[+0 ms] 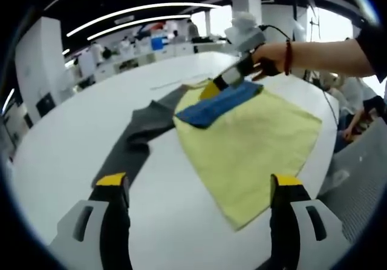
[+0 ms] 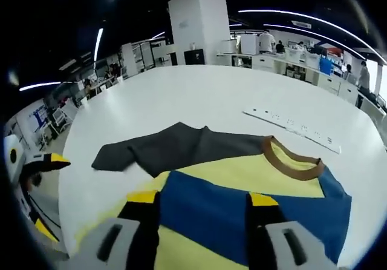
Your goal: Fold the garment on the visible template until the final outline fits inside the template.
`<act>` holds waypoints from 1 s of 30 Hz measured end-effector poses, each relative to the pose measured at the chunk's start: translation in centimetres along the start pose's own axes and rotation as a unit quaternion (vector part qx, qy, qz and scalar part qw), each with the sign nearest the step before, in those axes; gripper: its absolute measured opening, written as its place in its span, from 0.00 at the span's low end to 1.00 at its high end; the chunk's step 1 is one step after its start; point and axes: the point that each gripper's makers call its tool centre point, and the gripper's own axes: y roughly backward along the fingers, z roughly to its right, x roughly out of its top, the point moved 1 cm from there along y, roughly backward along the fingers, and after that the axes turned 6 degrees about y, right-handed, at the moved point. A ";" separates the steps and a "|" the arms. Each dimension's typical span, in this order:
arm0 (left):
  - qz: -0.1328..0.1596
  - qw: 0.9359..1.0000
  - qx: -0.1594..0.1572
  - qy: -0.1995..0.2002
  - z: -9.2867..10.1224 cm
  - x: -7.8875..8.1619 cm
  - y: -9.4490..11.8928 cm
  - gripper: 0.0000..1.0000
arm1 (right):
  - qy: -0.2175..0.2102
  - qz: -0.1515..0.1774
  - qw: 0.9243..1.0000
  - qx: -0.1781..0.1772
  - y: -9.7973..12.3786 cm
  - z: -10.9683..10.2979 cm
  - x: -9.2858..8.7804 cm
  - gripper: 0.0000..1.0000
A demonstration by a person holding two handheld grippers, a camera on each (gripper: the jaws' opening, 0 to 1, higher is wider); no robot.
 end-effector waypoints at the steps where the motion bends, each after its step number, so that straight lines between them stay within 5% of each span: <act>1: 0.000 1.000 0.001 -0.001 0.0 0.0 0.0 0.94 | -0.003 0.000 1.000 0.000 0.2 0.3 -0.1 0.59; 15: 0.004 1.000 -0.002 -0.005 0.3 0.3 -0.1 0.96 | -0.017 -0.016 0.999 -0.045 4.9 5.9 -3.1 0.68; 30: 0.006 1.000 -0.007 -0.002 0.6 0.3 -0.2 0.97 | -0.021 -0.040 0.996 -0.076 9.7 10.5 -7.1 0.66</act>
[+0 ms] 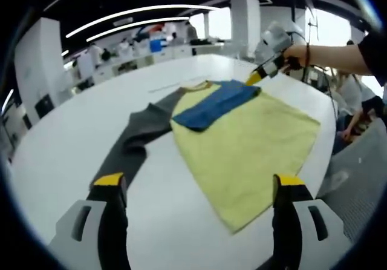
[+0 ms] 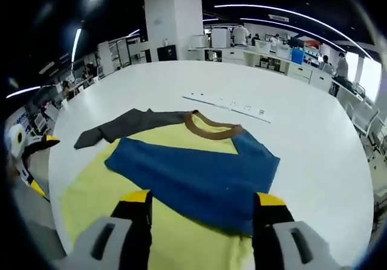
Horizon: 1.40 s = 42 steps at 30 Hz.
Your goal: Fold the garment on the visible template until the final outline fits inside the template.
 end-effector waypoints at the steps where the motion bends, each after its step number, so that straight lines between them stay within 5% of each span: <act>1: -0.001 1.000 0.000 0.000 0.0 0.0 0.0 0.97 | 0.001 -0.002 1.000 -0.002 0.0 0.3 -0.2 0.65; 19: -0.004 1.000 0.000 0.005 0.0 -0.3 0.0 0.95 | 0.015 -0.035 0.999 -0.039 0.6 3.0 -4.2 0.31; 29: -0.005 1.000 0.003 0.010 -0.2 -0.4 0.1 0.94 | 0.001 -0.036 0.997 -0.073 0.5 3.7 -4.8 0.01; 42: -0.009 1.000 0.004 0.012 -0.3 -0.5 0.1 0.93 | 0.000 -0.040 0.996 -0.078 0.6 2.7 -6.7 0.00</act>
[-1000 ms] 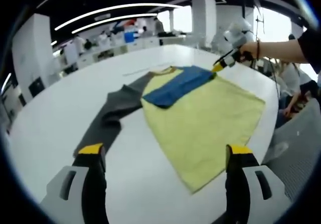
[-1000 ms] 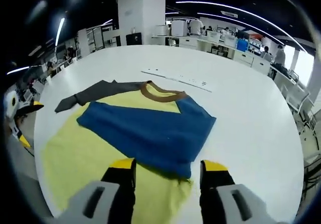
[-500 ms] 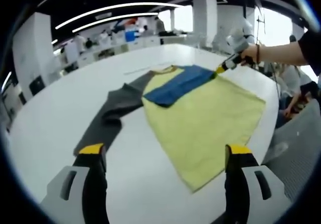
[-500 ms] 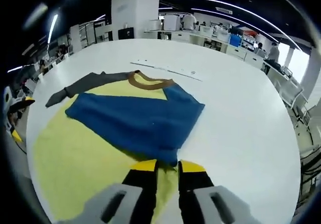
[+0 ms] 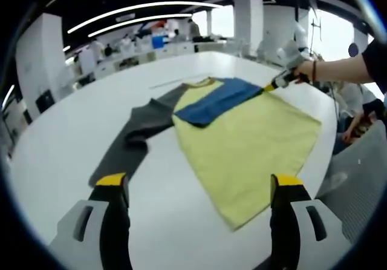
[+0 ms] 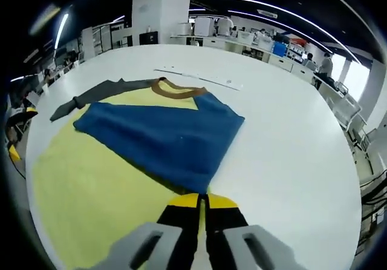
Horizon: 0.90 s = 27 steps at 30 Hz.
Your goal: Fold the garment on the visible template until the final outline fits inside the template.
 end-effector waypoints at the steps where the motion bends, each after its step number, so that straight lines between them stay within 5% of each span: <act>1: 0.000 1.000 0.000 0.001 0.0 0.0 0.0 0.93 | -0.001 0.000 1.000 0.000 0.0 0.0 0.1 0.00; 8: 0.002 1.000 0.001 0.002 -0.1 0.0 0.1 0.93 | -0.004 -0.003 1.000 -0.008 0.2 0.4 0.2 0.00; 14: 0.001 1.000 0.002 0.001 -0.1 0.0 0.1 0.93 | -0.004 -0.009 1.000 -0.006 0.4 0.4 -0.2 0.12; 27: -0.004 1.000 -0.001 -0.003 0.1 -0.2 0.0 0.93 | 0.009 0.007 1.000 -0.006 0.2 0.5 0.7 0.14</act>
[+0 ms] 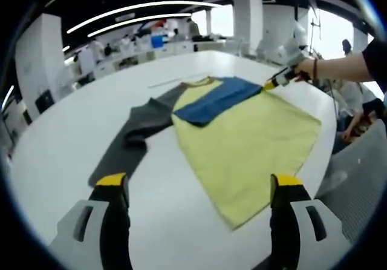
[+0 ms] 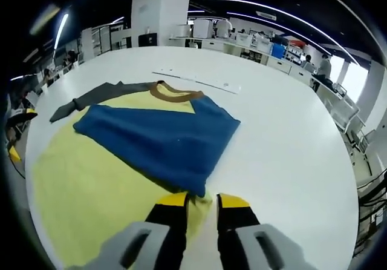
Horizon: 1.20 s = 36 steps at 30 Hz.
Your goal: Fold the garment on the visible template until the final outline fits inside the template.
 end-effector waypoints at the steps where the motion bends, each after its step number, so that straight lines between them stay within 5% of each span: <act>1: 0.000 1.000 0.000 0.000 0.0 0.0 0.0 0.93 | 0.001 0.000 1.000 0.000 -0.1 -0.1 0.0 0.12; 4: 0.001 1.000 0.002 0.002 -0.1 0.0 0.1 0.93 | 0.000 -0.003 1.000 0.000 -0.4 -0.2 -0.1 0.00; 14: 0.004 1.000 0.004 0.003 -0.2 0.1 0.1 0.93 | -0.030 -0.015 0.999 -0.018 -0.7 1.1 -0.8 0.00; 25: -0.001 1.000 0.006 0.005 -0.3 -0.1 0.2 0.93 | -0.015 -0.025 0.999 -0.028 -0.7 1.2 -1.1 0.00; 36: -0.002 1.000 0.010 0.009 -0.7 -0.2 0.2 0.93 | -0.043 -0.022 0.999 -0.012 -0.5 1.1 -1.1 0.01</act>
